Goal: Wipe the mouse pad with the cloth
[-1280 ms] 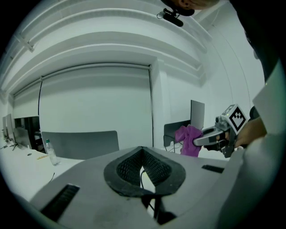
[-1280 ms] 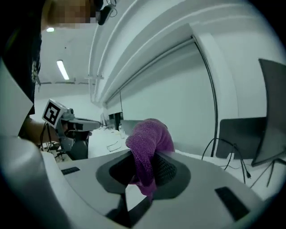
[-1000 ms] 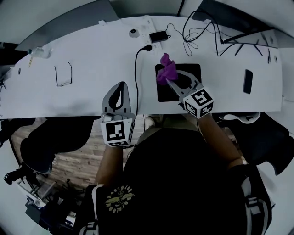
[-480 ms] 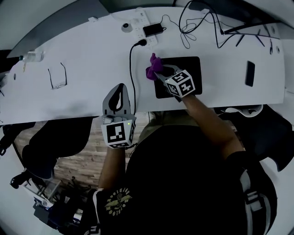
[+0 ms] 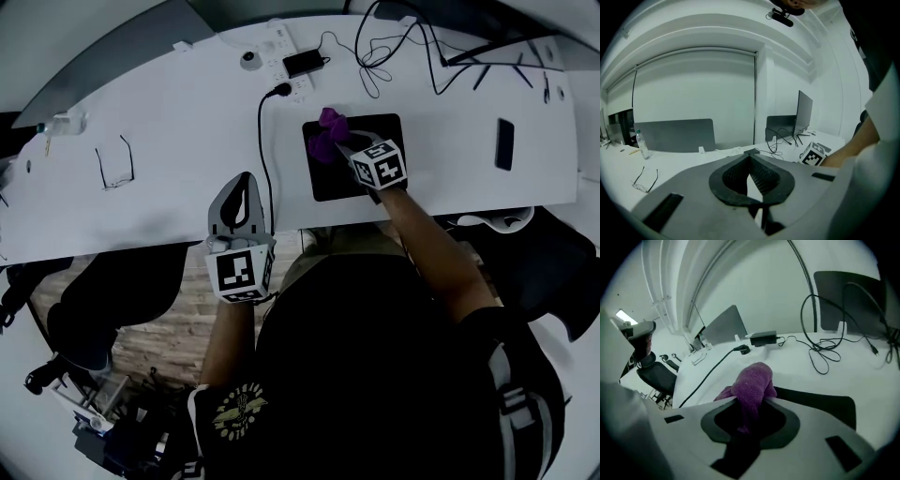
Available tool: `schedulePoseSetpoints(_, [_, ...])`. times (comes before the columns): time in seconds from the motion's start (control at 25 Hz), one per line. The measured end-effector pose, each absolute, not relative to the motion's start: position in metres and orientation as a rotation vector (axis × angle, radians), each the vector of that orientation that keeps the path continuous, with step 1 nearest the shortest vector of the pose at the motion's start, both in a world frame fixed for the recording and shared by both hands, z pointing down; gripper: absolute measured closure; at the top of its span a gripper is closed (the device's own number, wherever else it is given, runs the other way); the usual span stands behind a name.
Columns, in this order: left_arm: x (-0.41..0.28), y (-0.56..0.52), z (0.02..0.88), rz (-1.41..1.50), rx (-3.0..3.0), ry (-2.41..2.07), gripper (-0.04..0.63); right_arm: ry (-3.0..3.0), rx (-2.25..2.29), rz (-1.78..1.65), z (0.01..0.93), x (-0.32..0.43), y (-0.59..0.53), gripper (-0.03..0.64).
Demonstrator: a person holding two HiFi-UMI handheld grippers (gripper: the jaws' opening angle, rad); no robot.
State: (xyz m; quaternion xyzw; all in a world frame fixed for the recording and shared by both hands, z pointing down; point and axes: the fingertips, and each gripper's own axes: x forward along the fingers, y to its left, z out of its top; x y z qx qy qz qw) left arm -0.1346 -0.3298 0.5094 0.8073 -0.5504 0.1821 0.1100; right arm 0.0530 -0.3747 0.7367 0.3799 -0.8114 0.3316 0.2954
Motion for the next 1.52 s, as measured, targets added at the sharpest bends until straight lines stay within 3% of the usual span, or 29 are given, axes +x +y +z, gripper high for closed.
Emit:
schedulePoseSetpoints(0.88, [-0.13, -0.317, 0.484, 0.505, 2.443, -1.604, 0.594, -1.863, 1.353, 0.918, 0.739, 0.212, -0.361, 0.523])
schedulePoseSetpoints(1.24, [-0.135, -0.292, 0.473, 0.501, 2.471, -1.591, 0.592, -2.202, 1.229, 0.815, 0.644, 0.119, -0.33, 0.523])
schedulePoseSetpoints(1.52, [-0.141, -0.267, 0.484, 0.538, 2.47, -1.571, 0.592, -2.339, 1.017, 0.902, 0.635, 0.027, -0.29, 0.523])
